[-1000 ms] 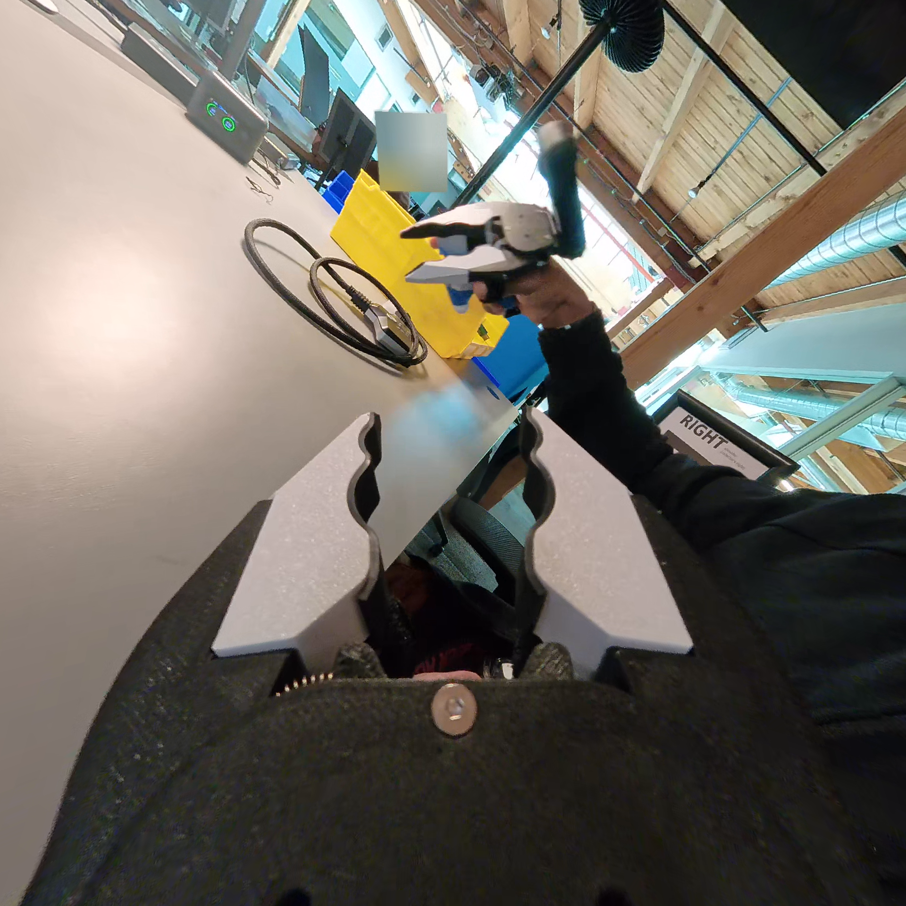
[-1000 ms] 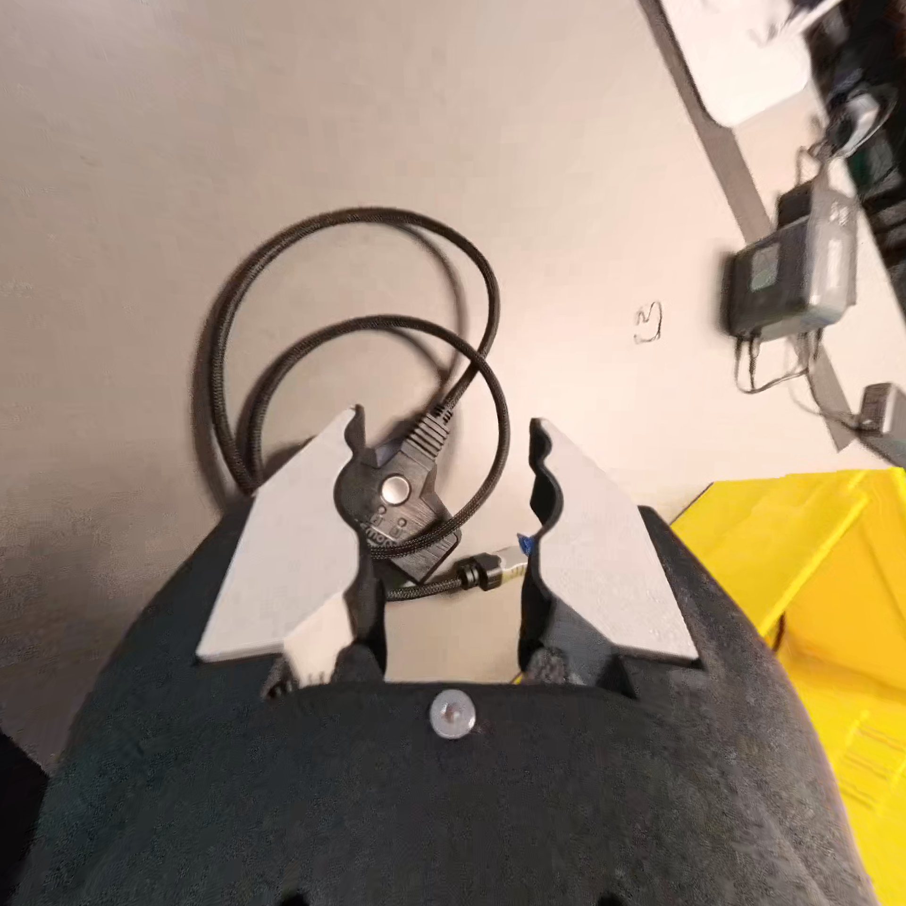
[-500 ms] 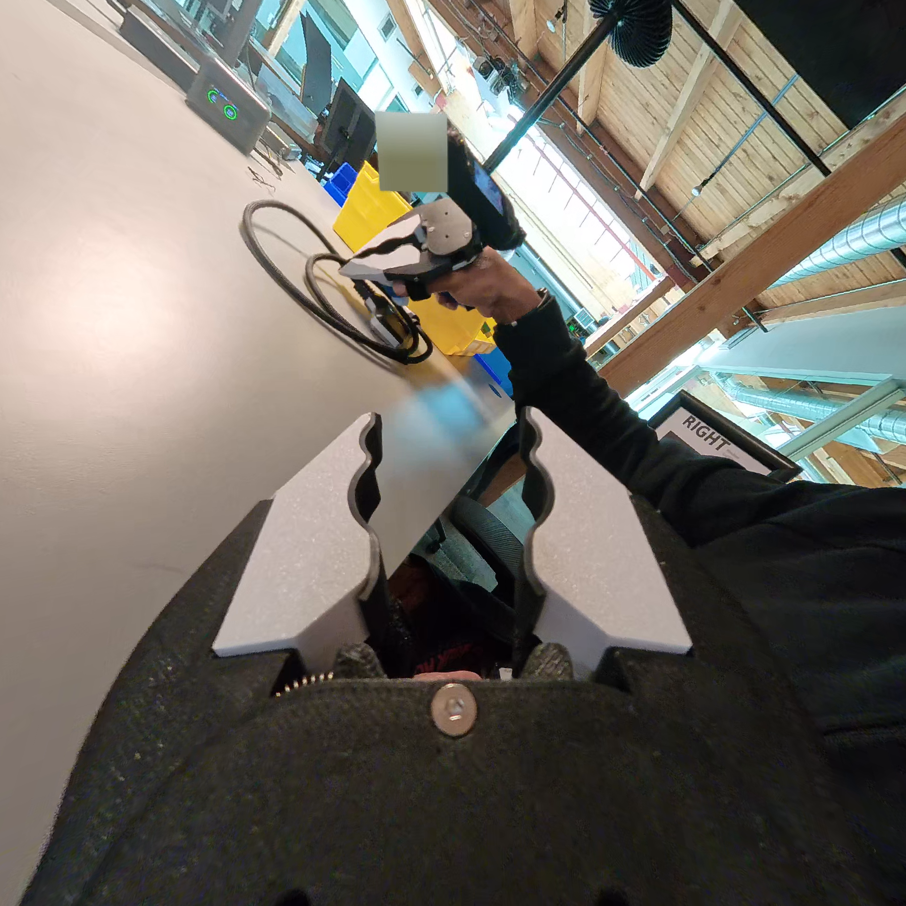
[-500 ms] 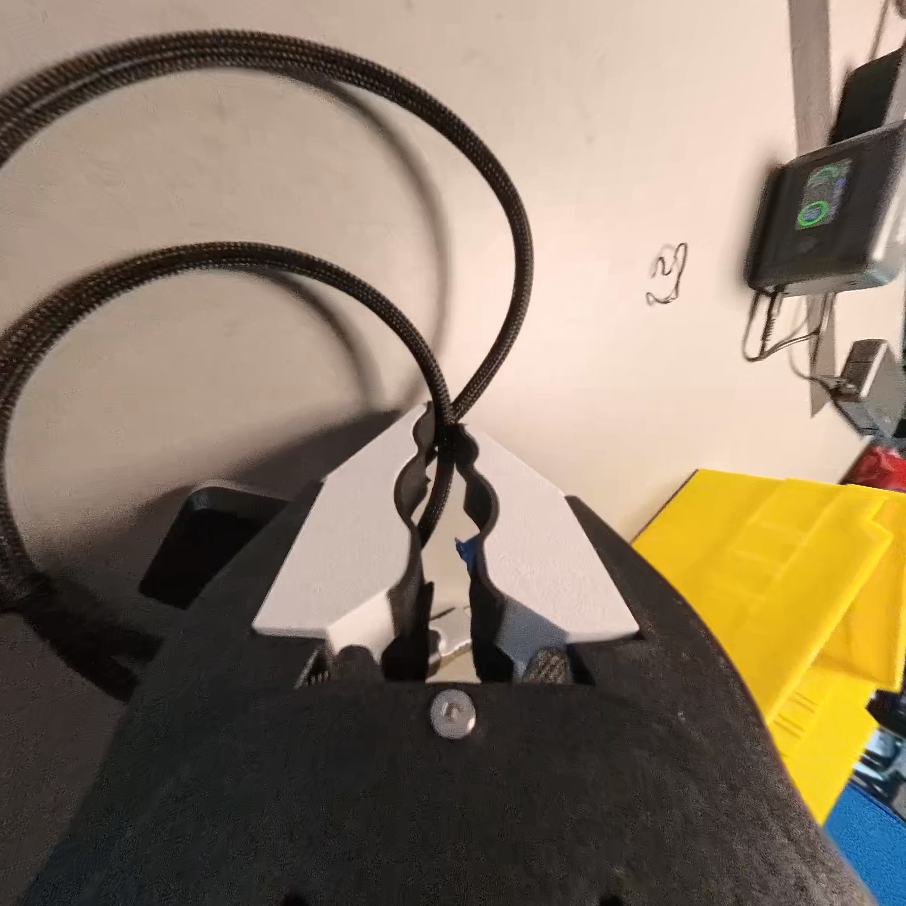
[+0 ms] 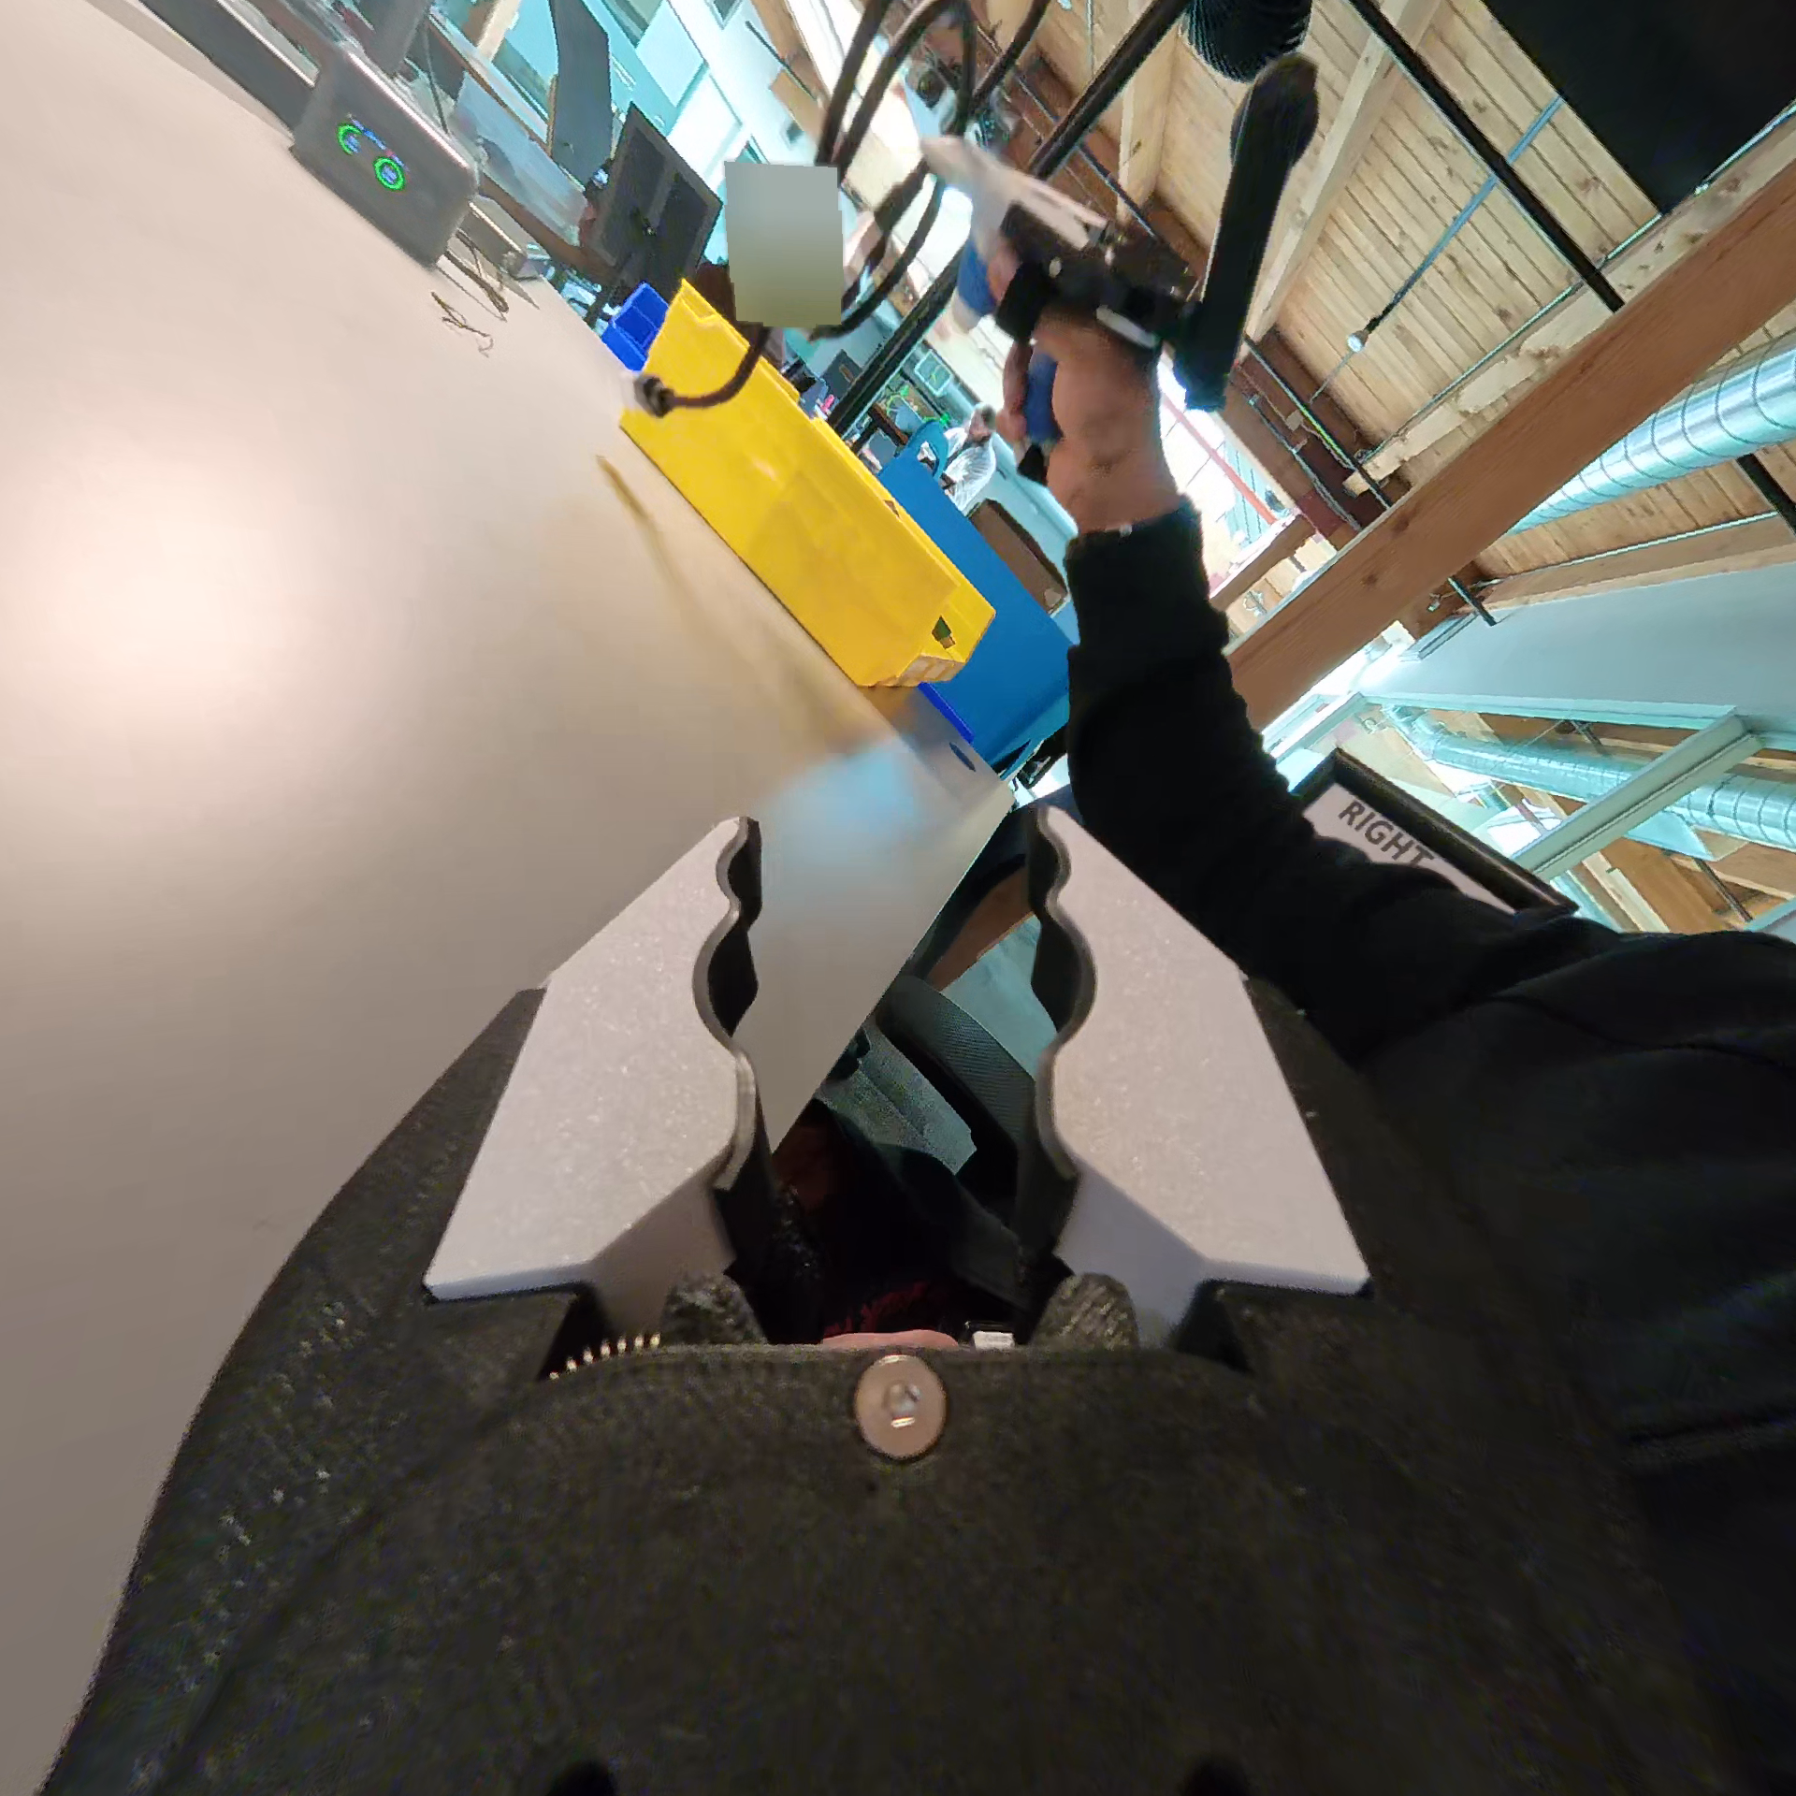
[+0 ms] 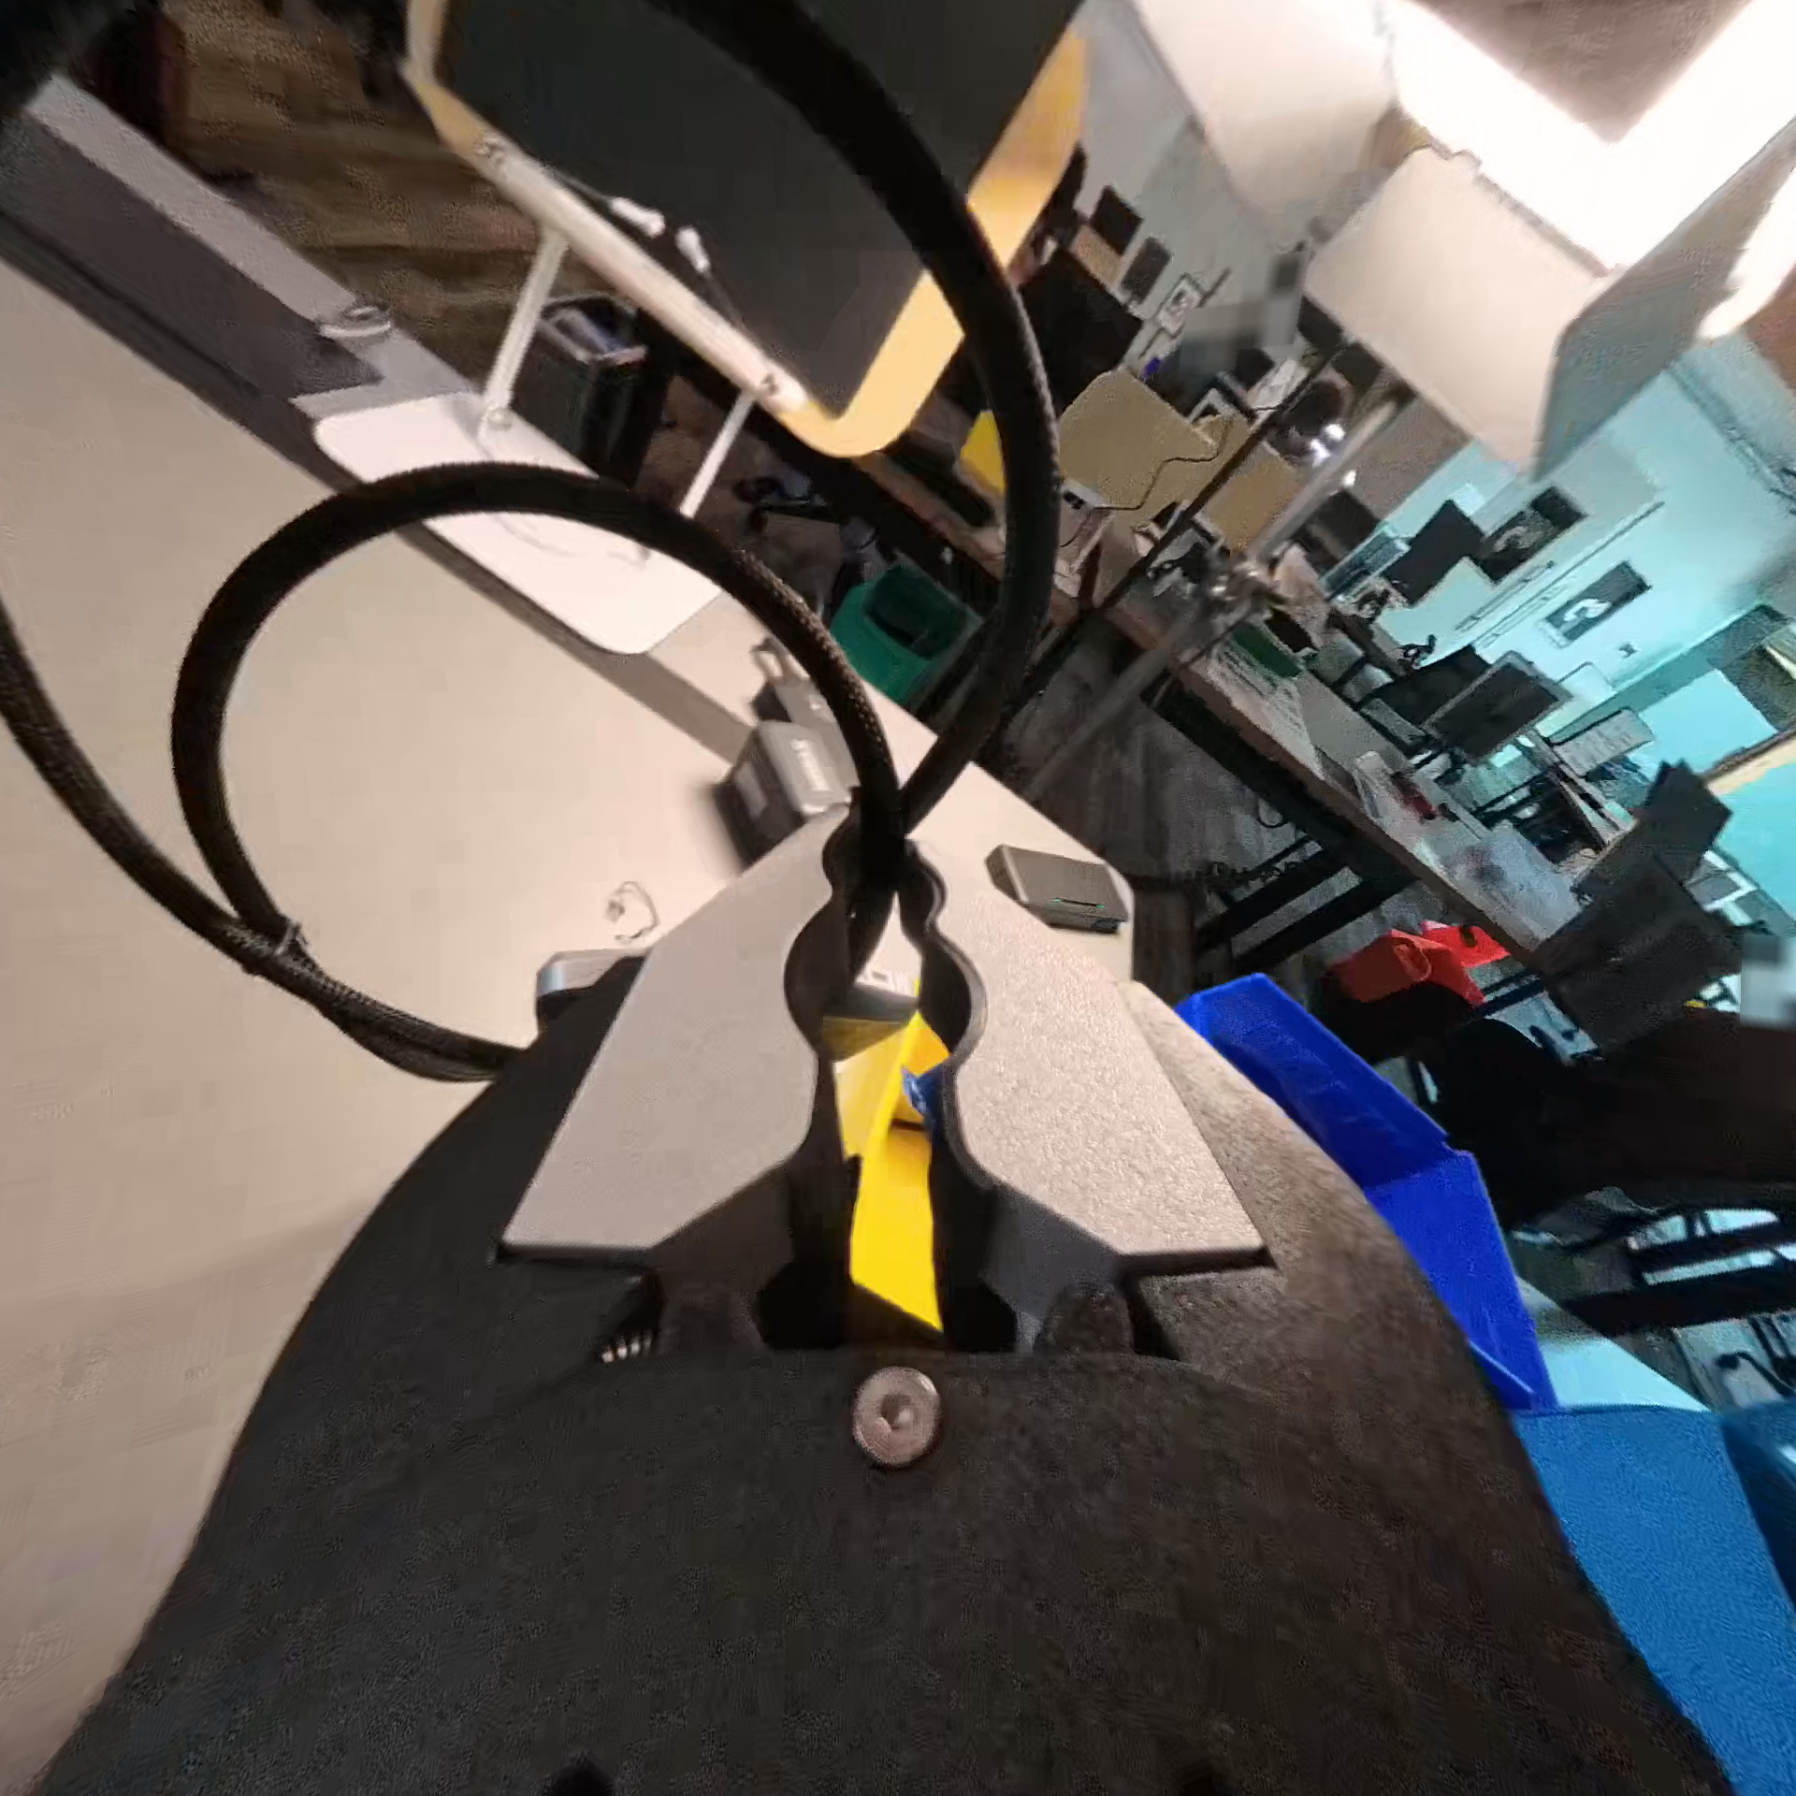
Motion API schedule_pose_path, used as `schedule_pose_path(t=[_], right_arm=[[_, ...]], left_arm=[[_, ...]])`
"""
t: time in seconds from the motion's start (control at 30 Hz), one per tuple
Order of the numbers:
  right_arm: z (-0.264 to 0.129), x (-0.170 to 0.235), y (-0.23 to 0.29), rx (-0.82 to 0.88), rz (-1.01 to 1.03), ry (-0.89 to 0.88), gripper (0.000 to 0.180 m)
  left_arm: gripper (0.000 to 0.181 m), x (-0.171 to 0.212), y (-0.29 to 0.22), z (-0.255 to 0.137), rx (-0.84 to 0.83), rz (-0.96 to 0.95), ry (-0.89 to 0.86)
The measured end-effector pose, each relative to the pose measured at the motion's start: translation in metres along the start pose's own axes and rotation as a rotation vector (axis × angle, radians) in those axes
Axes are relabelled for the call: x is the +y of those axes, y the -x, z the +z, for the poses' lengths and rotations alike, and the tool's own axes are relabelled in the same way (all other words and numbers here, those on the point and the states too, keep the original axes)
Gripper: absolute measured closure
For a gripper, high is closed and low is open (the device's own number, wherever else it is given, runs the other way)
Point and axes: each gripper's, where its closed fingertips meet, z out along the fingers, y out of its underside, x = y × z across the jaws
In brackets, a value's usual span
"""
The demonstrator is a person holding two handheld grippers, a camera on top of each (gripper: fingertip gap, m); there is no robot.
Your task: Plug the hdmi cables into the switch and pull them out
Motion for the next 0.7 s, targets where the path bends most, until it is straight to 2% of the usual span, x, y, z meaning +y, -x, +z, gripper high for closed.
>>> schedule_pose_path(t=[0.17,0.3,0.37,0.5,0.57,0.7], right_arm=[[-0.011,-0.01,-0.083,0.168,-0.01,-0.02,0.173],[-0.015,-0.003,-0.128,0.259,-0.077,0.004,0.173],[-0.012,0.009,-0.144,0.311,-0.142,0.049,0.173],[0.004,0.042,-0.148,0.29,-0.229,0.147,0.173],[0.006,0.051,-0.159,0.362,-0.26,0.162,0.173],[-0.012,0.019,-0.167,0.307,-0.013,-0.028,0.174]], left_arm=[[0.125,0.0,-0.003,0.006,0.007,0.01,0.004],[0.126,-0.002,0.0,0.011,0.014,0.002,0.003],[0.126,-0.002,0.001,0.014,0.02,-0.002,0.009],[0.126,-0.003,0.005,0.018,0.022,-0.011,0.013],[0.126,-0.003,0.007,0.019,0.024,-0.019,0.016],[0.126,-0.004,0.01,0.016,0.012,-0.019,0.01]])
